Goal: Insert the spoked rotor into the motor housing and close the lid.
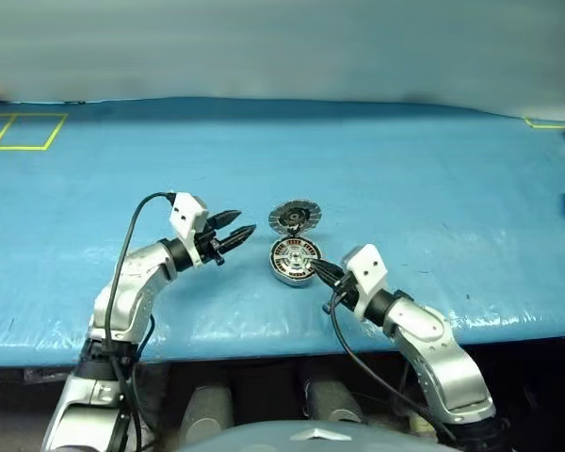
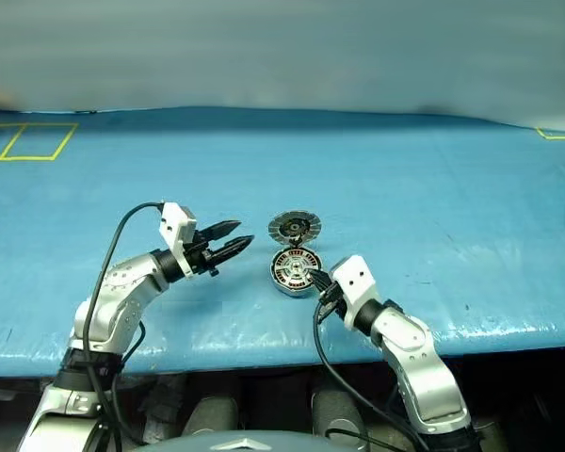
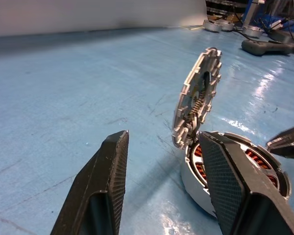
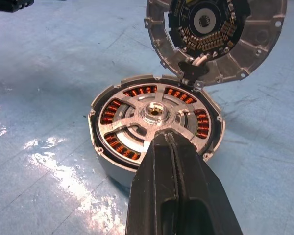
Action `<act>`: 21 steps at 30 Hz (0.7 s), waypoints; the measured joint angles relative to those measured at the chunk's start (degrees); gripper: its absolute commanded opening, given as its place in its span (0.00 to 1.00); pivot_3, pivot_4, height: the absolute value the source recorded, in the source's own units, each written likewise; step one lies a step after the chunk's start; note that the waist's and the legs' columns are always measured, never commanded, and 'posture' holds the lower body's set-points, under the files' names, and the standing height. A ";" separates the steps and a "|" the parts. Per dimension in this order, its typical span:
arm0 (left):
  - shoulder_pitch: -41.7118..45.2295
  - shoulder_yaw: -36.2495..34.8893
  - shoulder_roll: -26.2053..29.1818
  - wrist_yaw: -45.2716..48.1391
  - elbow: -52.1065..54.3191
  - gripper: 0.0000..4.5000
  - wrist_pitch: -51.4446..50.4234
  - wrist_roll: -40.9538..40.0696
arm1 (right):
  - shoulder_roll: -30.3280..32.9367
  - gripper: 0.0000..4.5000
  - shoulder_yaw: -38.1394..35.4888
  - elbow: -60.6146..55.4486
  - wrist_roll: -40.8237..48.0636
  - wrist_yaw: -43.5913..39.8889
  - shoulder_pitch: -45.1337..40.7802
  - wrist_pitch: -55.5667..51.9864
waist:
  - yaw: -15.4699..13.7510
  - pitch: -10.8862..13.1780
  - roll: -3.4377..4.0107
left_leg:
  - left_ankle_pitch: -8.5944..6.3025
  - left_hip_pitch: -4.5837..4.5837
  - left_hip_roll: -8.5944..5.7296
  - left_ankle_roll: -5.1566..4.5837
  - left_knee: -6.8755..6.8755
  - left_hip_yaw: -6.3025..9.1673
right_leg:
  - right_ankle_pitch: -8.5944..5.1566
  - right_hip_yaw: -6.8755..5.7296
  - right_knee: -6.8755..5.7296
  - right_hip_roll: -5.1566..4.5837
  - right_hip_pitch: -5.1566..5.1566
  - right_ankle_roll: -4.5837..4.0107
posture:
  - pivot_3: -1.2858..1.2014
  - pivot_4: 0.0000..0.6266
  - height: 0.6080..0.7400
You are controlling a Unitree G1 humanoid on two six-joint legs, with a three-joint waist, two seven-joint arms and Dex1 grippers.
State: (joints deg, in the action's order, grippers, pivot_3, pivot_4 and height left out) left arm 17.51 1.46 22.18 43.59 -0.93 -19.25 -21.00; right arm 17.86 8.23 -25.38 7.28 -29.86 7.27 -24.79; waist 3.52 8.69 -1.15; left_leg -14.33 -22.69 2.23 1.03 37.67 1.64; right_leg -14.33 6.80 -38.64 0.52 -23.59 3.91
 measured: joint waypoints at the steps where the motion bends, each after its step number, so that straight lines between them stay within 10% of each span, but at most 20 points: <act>1: 1.52 -0.15 -0.07 0.26 -2.19 0.45 0.22 0.19 | 0.04 0.00 0.24 -0.50 -0.08 0.23 0.30 -0.34 | 0.03 0.00 0.00 | 0.00 0.00 0.00 0.00 0.02 -0.01 | 0.00 0.02 0.00 0.01 0.00 0.00 | 0.52 0.24 1.00; 7: 16.20 -0.22 -1.70 4.21 -21.47 0.03 4.48 1.86 | 0.70 0.00 2.23 -1.77 -1.14 1.97 1.16 -1.01 | -0.21 0.03 -0.05 | 0.00 -0.14 -0.07 0.00 0.10 0.02 | 0.07 0.01 0.10 -0.02 0.01 0.12 | 0.52 0.24 1.00; 21: 33.80 9.82 -9.29 18.58 -43.66 0.01 19.60 12.93 | 1.34 0.00 1.98 -6.28 -1.14 4.83 5.71 -1.99 | -0.92 0.02 -0.04 | -0.14 -0.81 -0.09 -0.21 0.01 0.10 | 0.34 -0.07 0.84 -0.05 -0.26 0.01 | 0.52 0.24 1.00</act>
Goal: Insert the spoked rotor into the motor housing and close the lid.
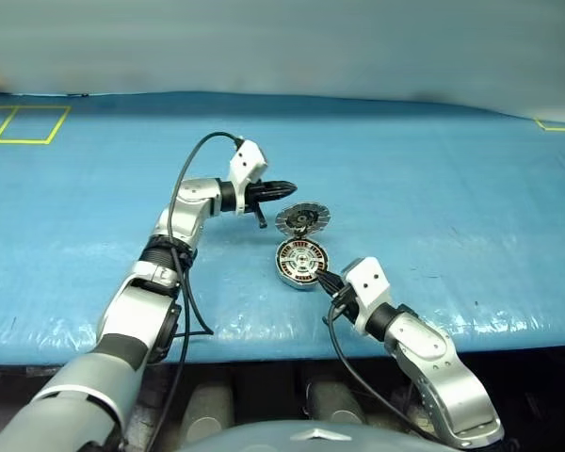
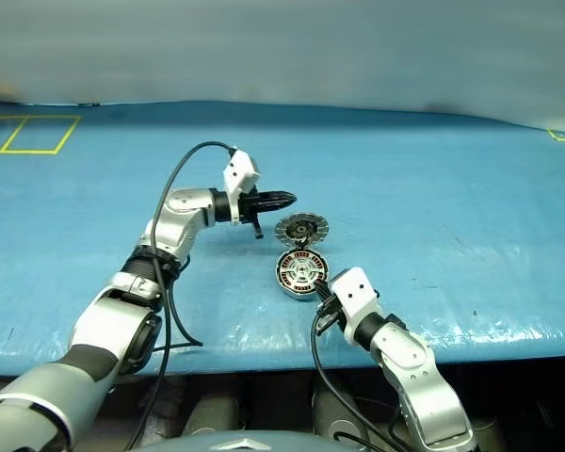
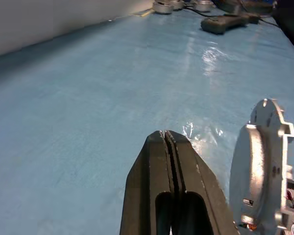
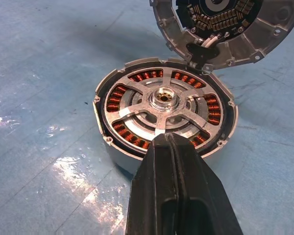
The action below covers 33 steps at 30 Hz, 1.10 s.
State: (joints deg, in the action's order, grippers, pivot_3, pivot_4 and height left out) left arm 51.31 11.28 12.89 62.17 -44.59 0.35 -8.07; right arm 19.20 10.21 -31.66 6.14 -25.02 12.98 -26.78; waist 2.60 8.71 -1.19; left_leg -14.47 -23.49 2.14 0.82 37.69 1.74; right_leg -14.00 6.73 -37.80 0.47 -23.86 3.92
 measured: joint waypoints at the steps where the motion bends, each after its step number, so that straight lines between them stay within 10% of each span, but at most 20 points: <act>1: 0.00 0.66 -0.23 0.83 -0.13 0.01 0.44 0.53 | 0.14 0.00 0.00 -0.32 0.07 -0.06 0.37 -0.03 | -0.01 0.00 0.00 | 0.00 0.00 0.00 0.00 0.02 0.00 | 0.00 0.00 -0.01 0.00 0.00 0.00 | 0.52 0.24 1.00; 33: -2.96 14.28 3.09 12.84 6.98 0.01 16.90 14.65 | 5.50 0.00 -8.33 -9.64 5.38 1.32 5.56 -2.65 | -0.51 -0.05 0.05 | 0.00 0.13 -0.01 -0.01 0.35 0.06 | 0.06 0.03 -0.12 0.02 0.26 0.11 | 0.52 0.24 1.00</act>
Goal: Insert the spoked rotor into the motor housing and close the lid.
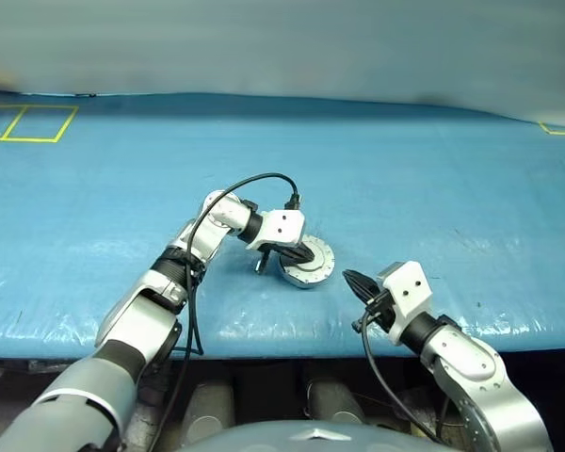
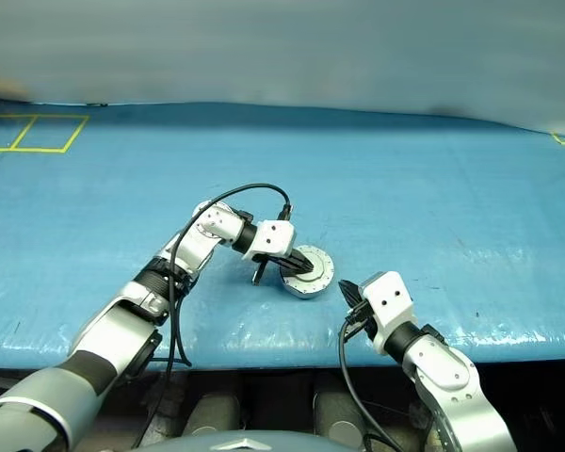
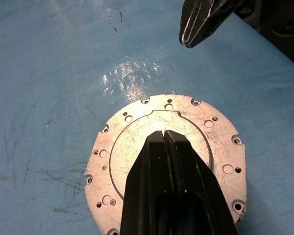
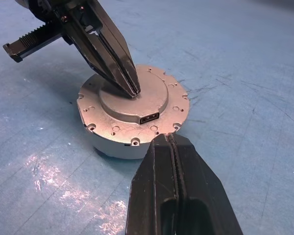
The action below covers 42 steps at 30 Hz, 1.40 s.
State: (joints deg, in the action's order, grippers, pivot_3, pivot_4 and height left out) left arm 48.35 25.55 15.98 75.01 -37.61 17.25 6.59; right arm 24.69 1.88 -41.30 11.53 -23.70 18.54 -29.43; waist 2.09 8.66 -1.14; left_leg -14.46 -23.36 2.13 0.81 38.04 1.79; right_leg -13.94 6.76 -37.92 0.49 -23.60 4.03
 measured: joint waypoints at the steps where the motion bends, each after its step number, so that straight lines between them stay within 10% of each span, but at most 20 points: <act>1: 0.06 0.00 0.20 -0.26 0.01 0.01 0.22 0.20 | 0.00 0.00 0.00 0.01 0.00 0.04 -0.16 0.00 | -0.01 -0.02 0.02 | 0.00 0.04 0.00 0.00 0.00 0.00 | 0.00 0.00 -0.01 0.00 0.05 0.00 | 0.52 0.24 1.00; 18: -12.37 -12.60 7.91 0.56 31.13 0.01 -20.54 -20.38 | -2.19 0.00 -0.52 -0.06 3.74 1.20 -5.74 -3.25 | 0.26 -0.08 0.19 | 0.01 0.14 0.04 0.01 -0.03 0.00 | -0.03 0.01 -0.16 0.01 0.03 -0.05 | 0.52 0.24 1.00; 33: -39.21 -20.79 15.64 -13.67 52.78 0.00 -32.25 -26.78 | -0.85 1.00 9.28 14.51 -2.10 -3.28 -21.59 -0.11 | 0.01 -0.04 0.18 | 0.02 0.21 0.05 0.03 -0.05 -0.08 | -0.03 0.02 -0.18 -0.06 0.07 -0.07 | 0.52 0.24 1.00; 42: -45.85 -20.32 16.88 -14.86 53.36 0.00 -34.42 -27.67 | 2.35 1.00 11.03 20.80 -2.25 -9.59 -25.58 0.08 | 0.14 -0.01 0.21 | 0.02 0.28 0.08 0.03 -0.06 -0.12 | -0.04 0.04 -0.20 -0.02 0.07 -0.08 | 0.52 0.24 1.00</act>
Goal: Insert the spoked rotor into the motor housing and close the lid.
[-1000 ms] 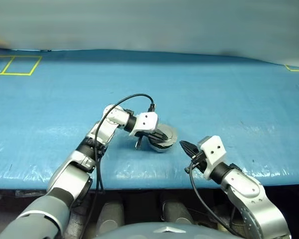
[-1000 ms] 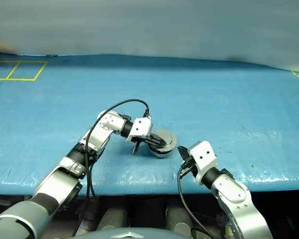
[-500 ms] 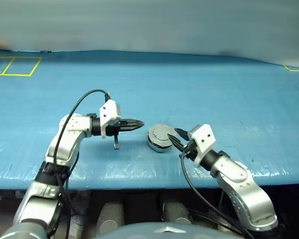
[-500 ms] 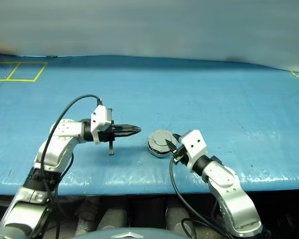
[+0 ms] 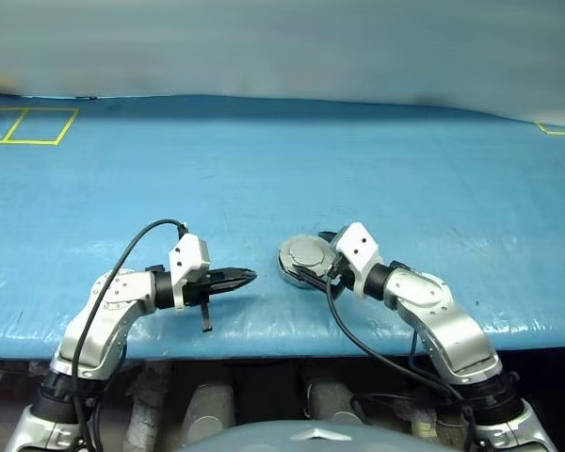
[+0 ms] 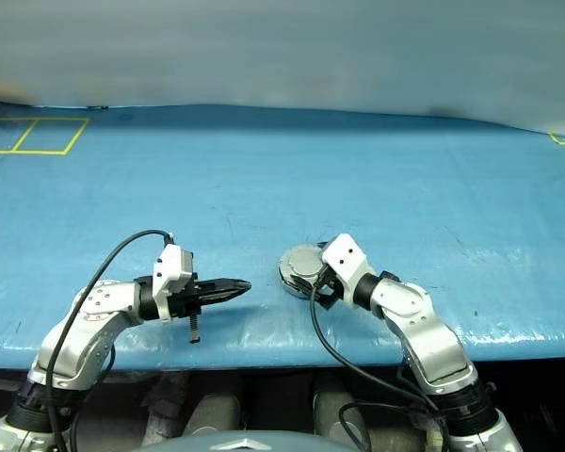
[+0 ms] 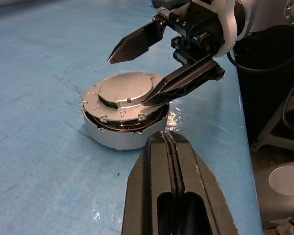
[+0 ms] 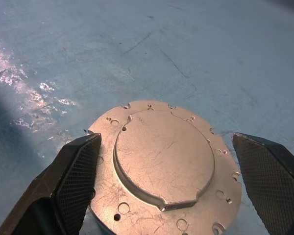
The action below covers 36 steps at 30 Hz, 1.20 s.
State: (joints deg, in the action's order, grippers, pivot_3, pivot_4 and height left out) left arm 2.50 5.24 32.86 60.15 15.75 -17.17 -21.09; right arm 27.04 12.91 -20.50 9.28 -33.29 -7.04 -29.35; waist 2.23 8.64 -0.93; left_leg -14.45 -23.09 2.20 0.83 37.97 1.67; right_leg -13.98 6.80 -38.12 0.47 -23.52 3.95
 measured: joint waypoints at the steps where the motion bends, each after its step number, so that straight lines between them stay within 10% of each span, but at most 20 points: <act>1: -0.14 0.09 -0.15 -0.52 -0.05 0.00 0.00 0.18 | -0.02 1.00 0.31 0.88 -0.35 -0.07 -0.06 0.08 | 0.00 0.00 0.00 | 0.00 0.00 0.00 0.00 0.00 0.00 | 0.00 0.00 0.00 0.00 0.00 0.00 | 0.52 0.24 1.00; 7: -0.37 0.57 -0.98 -3.01 -0.15 0.00 0.01 0.80 | -1.09 1.00 1.23 3.33 -1.22 -0.33 -0.70 1.58 | -0.01 -0.01 -0.01 | 0.00 0.04 0.00 0.00 0.00 -0.01 | 0.00 0.01 0.00 0.00 0.03 0.00 | 0.52 0.24 1.00; 13: 0.13 0.10 -0.79 -3.96 -0.70 0.00 0.00 0.74 | -2.91 0.67 1.22 3.55 -1.20 -0.25 0.57 3.14 | 0.13 -0.01 0.00 | 0.00 0.11 0.03 0.00 -0.03 -0.04 | 0.00 0.02 -0.02 0.02 0.06 -0.01 | 0.52 0.24 1.00; 36: 3.04 2.01 -1.05 -5.13 -2.21 0.00 0.02 0.99 | -6.60 0.67 -0.61 3.62 -0.94 2.10 1.98 2.52 | 0.01 0.00 0.01 | 0.00 0.13 0.01 0.01 -0.07 -0.07 | -0.01 0.03 -0.02 0.00 0.06 -0.02 | 0.52 0.24 1.00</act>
State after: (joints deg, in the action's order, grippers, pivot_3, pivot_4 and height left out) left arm 5.54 7.25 31.81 55.02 13.54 -17.15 -20.10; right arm 20.44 12.30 -16.88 8.34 -31.19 -5.06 -26.83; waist 2.24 8.65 -0.92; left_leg -14.45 -22.96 2.21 0.84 37.91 1.60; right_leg -13.99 6.84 -38.14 0.47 -23.47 3.93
